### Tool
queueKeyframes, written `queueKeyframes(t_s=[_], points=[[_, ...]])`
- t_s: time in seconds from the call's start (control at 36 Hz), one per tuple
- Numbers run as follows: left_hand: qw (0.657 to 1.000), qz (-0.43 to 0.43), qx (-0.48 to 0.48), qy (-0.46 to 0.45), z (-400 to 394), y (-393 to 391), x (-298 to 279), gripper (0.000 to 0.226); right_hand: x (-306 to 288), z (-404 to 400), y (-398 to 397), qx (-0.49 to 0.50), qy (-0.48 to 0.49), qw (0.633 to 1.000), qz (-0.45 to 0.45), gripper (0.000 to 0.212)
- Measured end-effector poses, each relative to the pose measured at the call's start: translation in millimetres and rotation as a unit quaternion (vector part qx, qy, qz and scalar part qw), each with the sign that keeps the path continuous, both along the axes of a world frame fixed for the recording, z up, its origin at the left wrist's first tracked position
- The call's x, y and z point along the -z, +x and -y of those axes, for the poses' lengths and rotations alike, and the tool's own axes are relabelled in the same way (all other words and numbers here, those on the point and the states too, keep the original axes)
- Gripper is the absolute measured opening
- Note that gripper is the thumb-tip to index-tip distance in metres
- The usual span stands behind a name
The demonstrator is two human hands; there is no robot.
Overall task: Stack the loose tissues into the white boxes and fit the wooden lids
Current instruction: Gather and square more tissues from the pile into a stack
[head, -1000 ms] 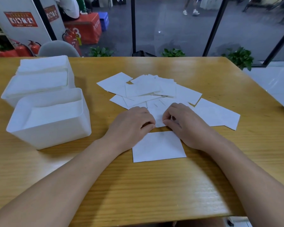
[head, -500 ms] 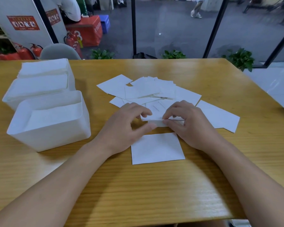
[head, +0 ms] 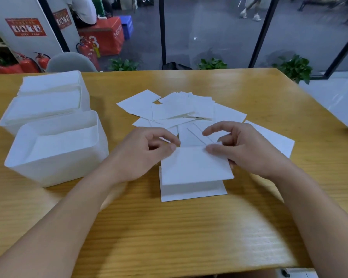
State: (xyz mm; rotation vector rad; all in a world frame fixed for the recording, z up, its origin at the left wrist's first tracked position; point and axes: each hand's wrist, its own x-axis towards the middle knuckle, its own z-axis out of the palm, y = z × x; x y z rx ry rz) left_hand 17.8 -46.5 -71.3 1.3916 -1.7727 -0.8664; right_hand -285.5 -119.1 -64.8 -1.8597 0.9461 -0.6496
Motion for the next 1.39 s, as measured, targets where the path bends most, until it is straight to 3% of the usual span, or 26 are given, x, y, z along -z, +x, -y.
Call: queueKeyframes(t_s=[0.08,0.17,0.42,0.61,0.72,0.92,1.03,1.14,1.31,1.39], points=[[0.996,0.044,0.031,0.067,0,4,4,0.014,2,-2,-1,-0.023,0.003,0.998,-0.057,0.031],[0.994,0.074,0.037,0.066,-1,3,6,0.008,5,-4,3,-0.034,-0.022,0.994,-0.1,0.026],[0.99,0.092,0.059,0.088,-1,2,7,0.007,8,-5,6,-0.017,-0.015,0.992,-0.127,0.021],[0.985,0.159,0.034,0.064,-1,3,9,0.015,9,-6,5,0.016,-0.114,0.98,-0.165,0.026],[0.987,0.152,0.019,0.038,1,4,10,0.017,8,-2,10,0.055,-0.198,0.972,-0.117,0.014],[0.992,0.116,-0.041,-0.017,7,-1,17,0.007,21,-3,33,0.024,-0.233,0.956,-0.178,0.006],[0.994,0.097,-0.049,-0.03,4,-11,22,0.025,20,-4,40,0.017,-0.252,0.946,-0.202,0.007],[0.991,0.12,-0.028,-0.055,4,-23,24,0.039,18,-10,42,0.013,-0.252,0.953,-0.167,0.008],[0.99,0.084,-0.037,-0.108,8,-25,26,0.013,18,-18,42,0.005,-0.22,0.974,-0.05,0.008],[0.988,0.054,-0.068,-0.125,8,-17,24,0.011,17,-19,36,-0.013,-0.203,0.977,-0.067,0.032]])
